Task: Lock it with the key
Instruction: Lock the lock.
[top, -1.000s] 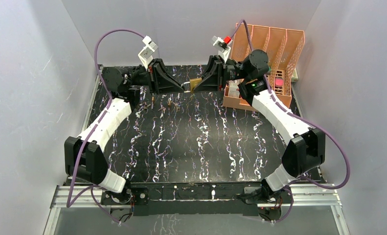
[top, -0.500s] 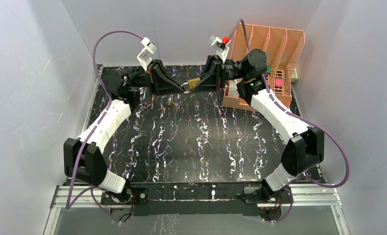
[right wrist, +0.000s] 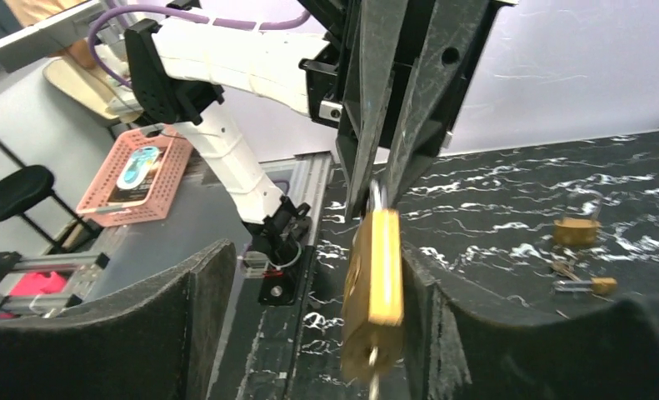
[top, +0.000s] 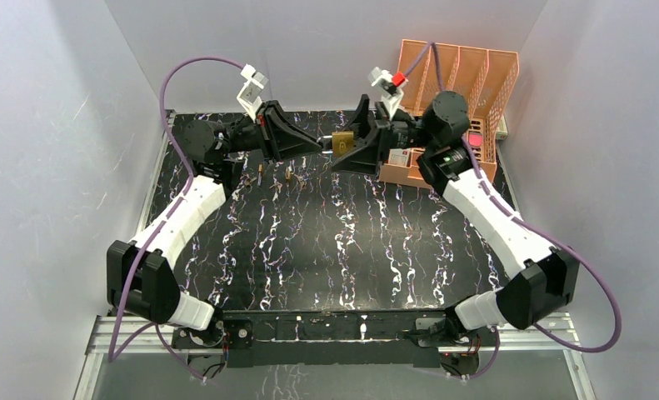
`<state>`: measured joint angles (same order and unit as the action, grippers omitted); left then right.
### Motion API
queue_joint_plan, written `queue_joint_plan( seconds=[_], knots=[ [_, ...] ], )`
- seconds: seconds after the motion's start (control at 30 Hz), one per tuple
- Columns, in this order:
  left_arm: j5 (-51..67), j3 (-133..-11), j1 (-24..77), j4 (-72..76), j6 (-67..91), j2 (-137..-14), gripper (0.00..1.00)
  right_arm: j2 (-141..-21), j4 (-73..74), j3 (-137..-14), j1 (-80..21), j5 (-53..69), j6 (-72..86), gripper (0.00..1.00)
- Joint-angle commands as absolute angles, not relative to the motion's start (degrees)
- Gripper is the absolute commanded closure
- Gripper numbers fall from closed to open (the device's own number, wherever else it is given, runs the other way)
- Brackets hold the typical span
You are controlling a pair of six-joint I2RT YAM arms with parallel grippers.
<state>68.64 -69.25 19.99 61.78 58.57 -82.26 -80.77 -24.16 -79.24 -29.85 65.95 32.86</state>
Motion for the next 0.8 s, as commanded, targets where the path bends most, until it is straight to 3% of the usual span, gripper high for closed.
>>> queue_joint_plan(
  seconds=[0.0,0.27,0.77],
  knots=[
    [61.9,-71.5,19.5,62.2,57.3,-82.0,1.0,-75.9,-31.3,-76.3,-24.6,65.1,36.1,0.21],
    [62.4,-72.3,19.5,62.3,57.8,-82.1,1.0,-72.5,-34.5,-72.3,-16.1,65.6,38.8,0.13],
    [62.4,-72.4,19.5,62.2,57.9,-82.3,1.0,-74.5,-37.8,-72.5,-15.3,65.0,40.7,0.25]
  ],
)
